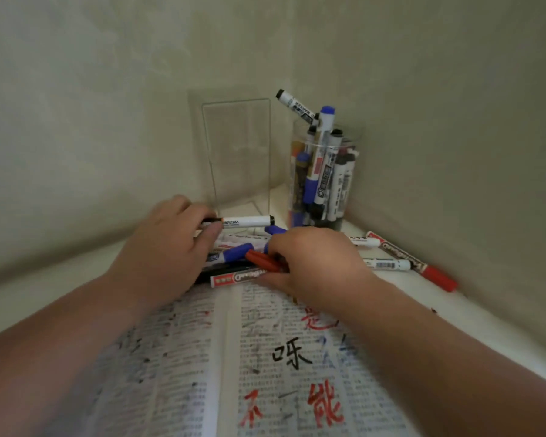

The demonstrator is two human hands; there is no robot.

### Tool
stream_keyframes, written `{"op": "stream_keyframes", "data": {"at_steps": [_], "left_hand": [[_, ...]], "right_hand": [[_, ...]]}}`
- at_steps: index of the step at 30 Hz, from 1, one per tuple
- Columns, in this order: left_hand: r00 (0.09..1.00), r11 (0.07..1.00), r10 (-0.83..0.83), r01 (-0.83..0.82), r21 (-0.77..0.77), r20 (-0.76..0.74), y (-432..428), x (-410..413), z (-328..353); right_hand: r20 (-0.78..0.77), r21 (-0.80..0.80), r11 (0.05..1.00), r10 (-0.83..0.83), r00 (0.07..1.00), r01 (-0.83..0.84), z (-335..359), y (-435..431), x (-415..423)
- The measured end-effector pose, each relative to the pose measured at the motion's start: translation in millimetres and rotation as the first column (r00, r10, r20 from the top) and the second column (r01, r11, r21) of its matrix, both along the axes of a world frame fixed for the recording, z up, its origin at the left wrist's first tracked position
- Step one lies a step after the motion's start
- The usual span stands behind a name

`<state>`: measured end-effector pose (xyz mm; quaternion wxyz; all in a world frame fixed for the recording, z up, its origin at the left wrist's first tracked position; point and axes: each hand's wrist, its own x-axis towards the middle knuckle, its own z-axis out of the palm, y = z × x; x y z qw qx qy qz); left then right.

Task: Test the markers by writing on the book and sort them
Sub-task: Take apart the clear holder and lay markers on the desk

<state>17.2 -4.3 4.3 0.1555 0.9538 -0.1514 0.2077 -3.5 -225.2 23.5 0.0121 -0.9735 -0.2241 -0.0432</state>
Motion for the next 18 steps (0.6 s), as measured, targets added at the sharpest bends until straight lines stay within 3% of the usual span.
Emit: {"op": "stream_keyframes", "data": {"at_steps": [3, 8, 10, 12, 15, 18], "left_hand": [[0.997, 0.999, -0.042, 0.041, -0.011, -0.058, -13.9, -11.0, -16.3], [0.999, 0.994, -0.028, 0.032, 0.106, -0.044, -15.3, -8.0, -31.8], [0.998, 0.989, -0.043, 0.049, 0.137, -0.043, -14.5, -7.7, -31.5], [0.998, 0.989, -0.064, 0.067, 0.131, -0.026, -13.1, -6.8, -32.9], [0.992, 0.985, -0.128, 0.125, 0.116, 0.016, -13.9, -4.9, -28.9], [0.936, 0.93, -0.351, 0.346, 0.121, 0.028, -18.5, -11.3, -19.7]], "right_hand": [[0.026, 0.043, 0.999, 0.008, 1.0, -0.009, -1.0, -1.2, 5.2], [-0.177, 0.183, 0.982, -0.022, 0.984, 0.055, 19.6, -26.7, -8.7], [-0.228, 0.291, 0.93, -0.16, 0.96, 0.224, 33.5, -41.2, -17.5], [-0.211, 0.304, 0.845, -0.391, 0.896, 0.44, 46.0, -60.9, -18.2], [-0.138, 0.041, 0.729, -0.674, 0.726, 0.684, 55.9, -89.7, -16.3], [-0.13, -0.292, 0.665, -0.74, 0.66, 0.688, 48.9, -95.1, -23.3]]}}
